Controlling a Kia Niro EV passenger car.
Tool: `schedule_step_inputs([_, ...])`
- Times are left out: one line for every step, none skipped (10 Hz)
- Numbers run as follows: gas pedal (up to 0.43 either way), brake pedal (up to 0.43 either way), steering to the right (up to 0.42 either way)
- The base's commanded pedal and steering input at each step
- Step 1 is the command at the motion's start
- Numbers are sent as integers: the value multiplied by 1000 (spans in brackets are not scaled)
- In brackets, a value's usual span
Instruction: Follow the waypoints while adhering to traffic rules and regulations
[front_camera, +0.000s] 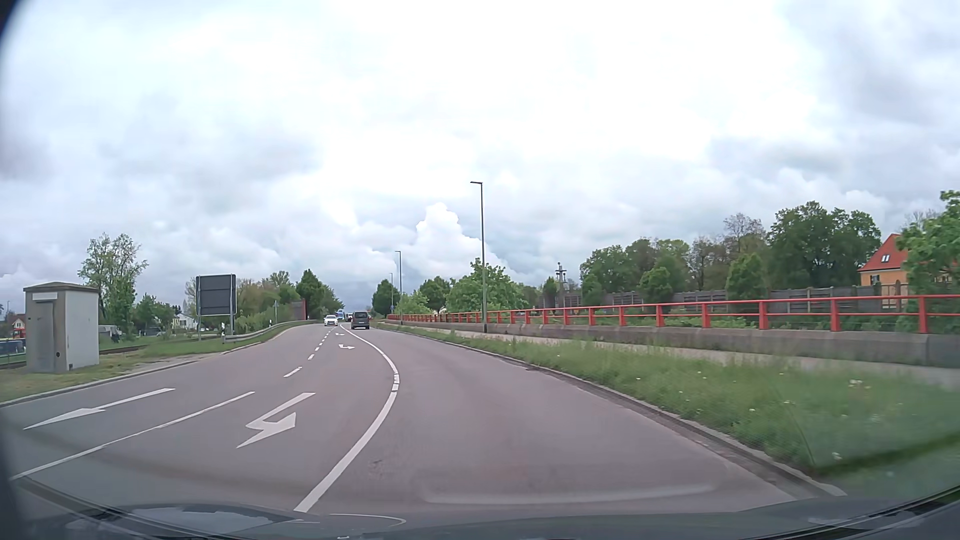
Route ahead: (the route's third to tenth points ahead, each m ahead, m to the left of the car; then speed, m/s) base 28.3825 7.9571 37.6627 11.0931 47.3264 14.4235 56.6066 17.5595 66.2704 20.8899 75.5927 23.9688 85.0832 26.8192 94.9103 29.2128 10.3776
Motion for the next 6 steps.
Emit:
schedule_step_inputs([209, 12, -86])
schedule_step_inputs([209, 12, -82])
schedule_step_inputs([209, 12, -78])
schedule_step_inputs([220, 12, -73])
schedule_step_inputs([220, 12, -70])
schedule_step_inputs([220, 12, -66])
